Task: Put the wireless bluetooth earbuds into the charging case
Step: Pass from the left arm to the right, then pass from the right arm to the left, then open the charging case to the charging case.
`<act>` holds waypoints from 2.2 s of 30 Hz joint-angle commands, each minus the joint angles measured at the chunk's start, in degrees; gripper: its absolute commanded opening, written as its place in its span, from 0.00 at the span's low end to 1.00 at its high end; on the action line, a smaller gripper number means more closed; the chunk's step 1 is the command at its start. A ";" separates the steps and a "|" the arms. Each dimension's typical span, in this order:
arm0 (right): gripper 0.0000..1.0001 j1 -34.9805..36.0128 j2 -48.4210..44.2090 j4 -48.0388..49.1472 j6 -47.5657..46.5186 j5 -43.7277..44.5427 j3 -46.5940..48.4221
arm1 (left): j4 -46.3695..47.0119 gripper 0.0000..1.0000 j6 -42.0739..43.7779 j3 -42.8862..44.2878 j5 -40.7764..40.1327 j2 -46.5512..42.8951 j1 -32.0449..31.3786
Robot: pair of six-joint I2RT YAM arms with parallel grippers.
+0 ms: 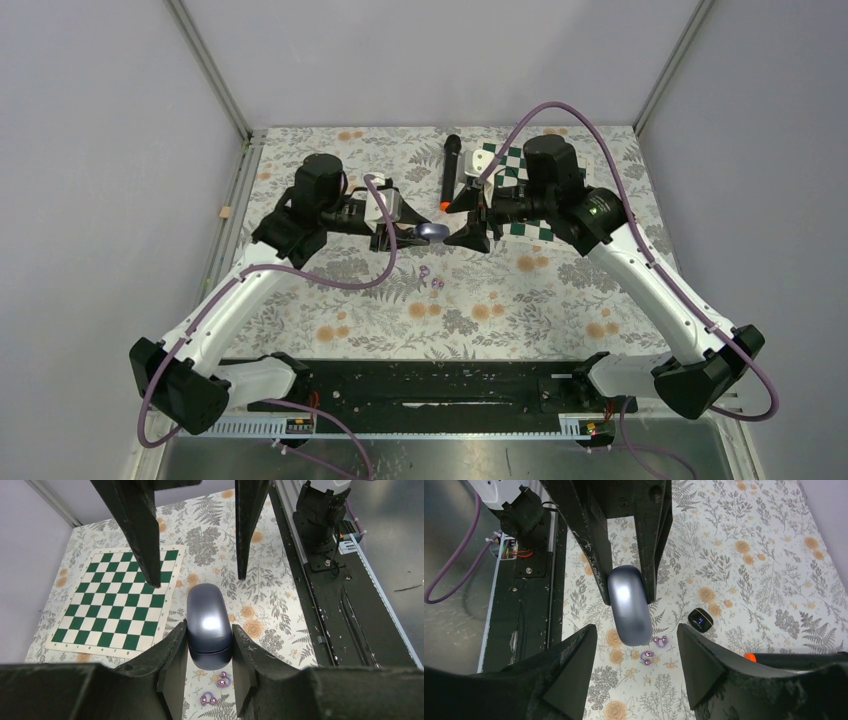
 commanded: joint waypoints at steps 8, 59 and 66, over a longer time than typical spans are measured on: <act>0.54 0.44 1.46 1.62 -4.17 -2.15 1.96 | 11.31 0.00 -9.24 2.29 1.56 1.65 -0.12; 0.46 -1.33 -1.39 10.33 15.06 12.26 -1.25 | 31.02 0.00 -36.02 -6.70 3.28 2.87 1.79; 0.49 -4.83 1.86 7.32 18.81 10.59 4.12 | 33.89 0.00 -36.82 -7.35 6.27 3.47 2.29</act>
